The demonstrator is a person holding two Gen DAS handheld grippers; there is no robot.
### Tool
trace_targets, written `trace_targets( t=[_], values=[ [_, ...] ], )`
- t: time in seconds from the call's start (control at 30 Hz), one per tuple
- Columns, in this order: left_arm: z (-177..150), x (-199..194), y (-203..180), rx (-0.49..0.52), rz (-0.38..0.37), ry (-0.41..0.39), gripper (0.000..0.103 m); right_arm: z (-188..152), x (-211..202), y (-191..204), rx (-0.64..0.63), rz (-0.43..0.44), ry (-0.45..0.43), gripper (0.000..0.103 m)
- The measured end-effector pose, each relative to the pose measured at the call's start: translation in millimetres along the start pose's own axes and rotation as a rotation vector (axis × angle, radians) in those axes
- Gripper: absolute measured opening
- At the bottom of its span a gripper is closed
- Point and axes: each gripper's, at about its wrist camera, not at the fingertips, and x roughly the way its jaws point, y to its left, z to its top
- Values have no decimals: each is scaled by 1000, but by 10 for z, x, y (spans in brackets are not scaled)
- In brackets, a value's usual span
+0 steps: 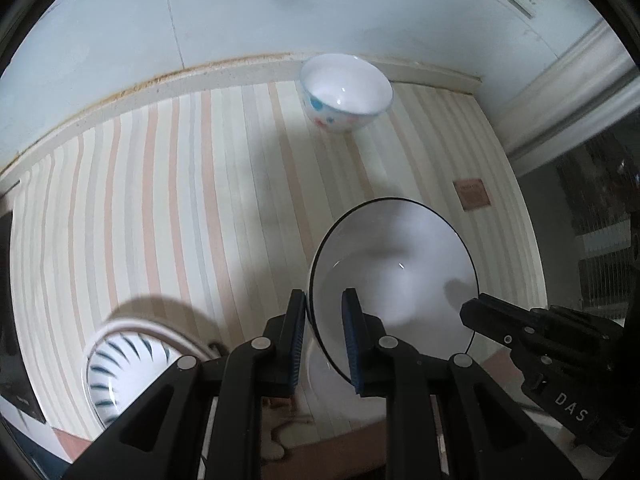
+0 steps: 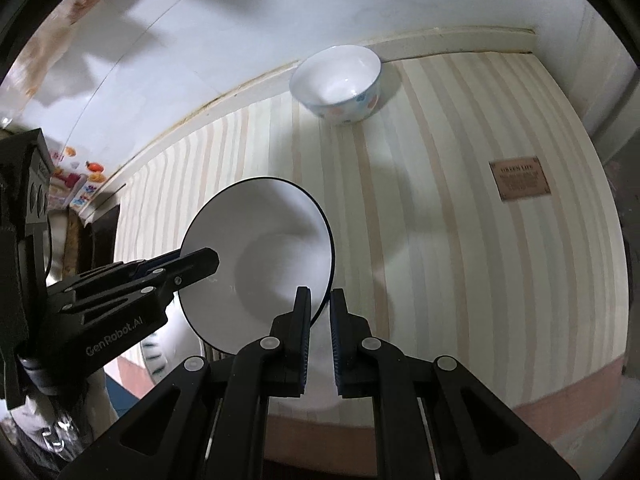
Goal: Organize plates and bowls
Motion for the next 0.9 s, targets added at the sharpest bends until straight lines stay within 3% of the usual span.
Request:
trace_targets(
  t=[0.43, 0.9],
  values=[
    [-500, 222, -98, 19, -8, 92, 16, -586, 35, -146, 21, -5, 45, 11],
    [-631, 531, -119, 40, 55, 111, 16, -666, 293, -201, 21, -14, 86, 11]
  ],
)
